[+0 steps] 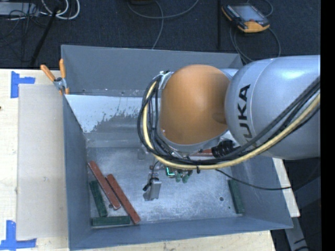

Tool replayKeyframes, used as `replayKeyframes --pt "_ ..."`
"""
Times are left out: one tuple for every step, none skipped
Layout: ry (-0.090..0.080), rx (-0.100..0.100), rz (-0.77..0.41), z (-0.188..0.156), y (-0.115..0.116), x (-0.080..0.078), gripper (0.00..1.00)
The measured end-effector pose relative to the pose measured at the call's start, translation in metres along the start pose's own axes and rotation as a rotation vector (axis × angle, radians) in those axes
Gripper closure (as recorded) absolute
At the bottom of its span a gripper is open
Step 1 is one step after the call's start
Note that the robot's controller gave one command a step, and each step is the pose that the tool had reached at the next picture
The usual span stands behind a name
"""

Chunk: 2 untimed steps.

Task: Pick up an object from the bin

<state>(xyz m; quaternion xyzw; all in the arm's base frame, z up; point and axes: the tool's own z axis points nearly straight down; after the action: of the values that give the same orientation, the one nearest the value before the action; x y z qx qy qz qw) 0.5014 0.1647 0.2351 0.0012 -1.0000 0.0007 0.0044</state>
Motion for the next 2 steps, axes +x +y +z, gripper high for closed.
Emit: replayKeyframes --pt "0.002 0.002 -0.158 0.126 0.023 0.029 0.00" --pt "-0.007 -0.001 0.052 0.166 0.015 0.020 0.00"
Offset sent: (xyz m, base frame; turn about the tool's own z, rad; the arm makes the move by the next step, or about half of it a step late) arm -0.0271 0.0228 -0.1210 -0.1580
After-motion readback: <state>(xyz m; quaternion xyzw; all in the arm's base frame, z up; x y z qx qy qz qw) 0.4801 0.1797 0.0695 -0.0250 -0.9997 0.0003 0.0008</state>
